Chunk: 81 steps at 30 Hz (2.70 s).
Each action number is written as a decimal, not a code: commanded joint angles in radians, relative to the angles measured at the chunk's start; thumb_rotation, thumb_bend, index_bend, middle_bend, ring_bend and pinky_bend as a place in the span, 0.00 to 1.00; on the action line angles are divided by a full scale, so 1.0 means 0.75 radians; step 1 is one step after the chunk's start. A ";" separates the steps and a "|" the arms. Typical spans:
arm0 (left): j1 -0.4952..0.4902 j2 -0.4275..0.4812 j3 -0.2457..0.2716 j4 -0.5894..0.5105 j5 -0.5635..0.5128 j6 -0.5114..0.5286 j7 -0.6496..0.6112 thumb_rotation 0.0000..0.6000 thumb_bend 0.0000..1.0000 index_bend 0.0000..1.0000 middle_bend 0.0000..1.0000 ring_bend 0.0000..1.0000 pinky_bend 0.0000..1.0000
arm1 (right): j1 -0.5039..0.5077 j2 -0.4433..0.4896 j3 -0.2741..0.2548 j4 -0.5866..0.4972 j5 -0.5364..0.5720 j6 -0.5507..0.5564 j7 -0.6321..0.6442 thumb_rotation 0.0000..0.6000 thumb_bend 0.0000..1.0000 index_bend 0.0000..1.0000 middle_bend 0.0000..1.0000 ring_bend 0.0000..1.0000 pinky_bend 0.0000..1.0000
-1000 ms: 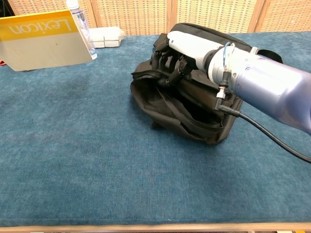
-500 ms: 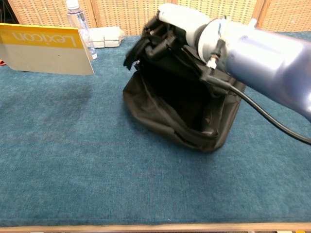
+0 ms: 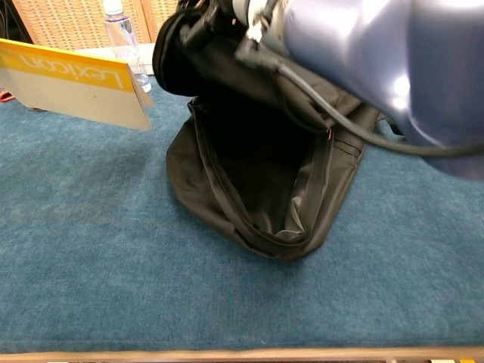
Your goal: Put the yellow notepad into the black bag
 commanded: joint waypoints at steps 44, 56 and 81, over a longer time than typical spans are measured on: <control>-0.291 -0.025 -0.111 -0.413 0.387 -0.183 0.834 1.00 0.53 0.90 0.75 0.60 0.70 | -0.006 0.136 -0.034 0.016 0.060 0.038 0.020 1.00 0.65 0.57 0.55 0.57 0.88; -0.328 -0.017 -0.135 -0.440 0.435 -0.203 0.917 1.00 0.53 0.90 0.75 0.61 0.70 | 0.000 0.147 -0.046 0.027 0.072 0.038 0.028 1.00 0.65 0.57 0.55 0.57 0.88; -0.275 -0.245 -0.121 -0.399 0.306 -0.511 1.541 1.00 0.53 0.92 0.77 0.63 0.72 | -0.021 0.208 -0.058 -0.013 0.071 0.051 0.042 1.00 0.65 0.57 0.55 0.57 0.88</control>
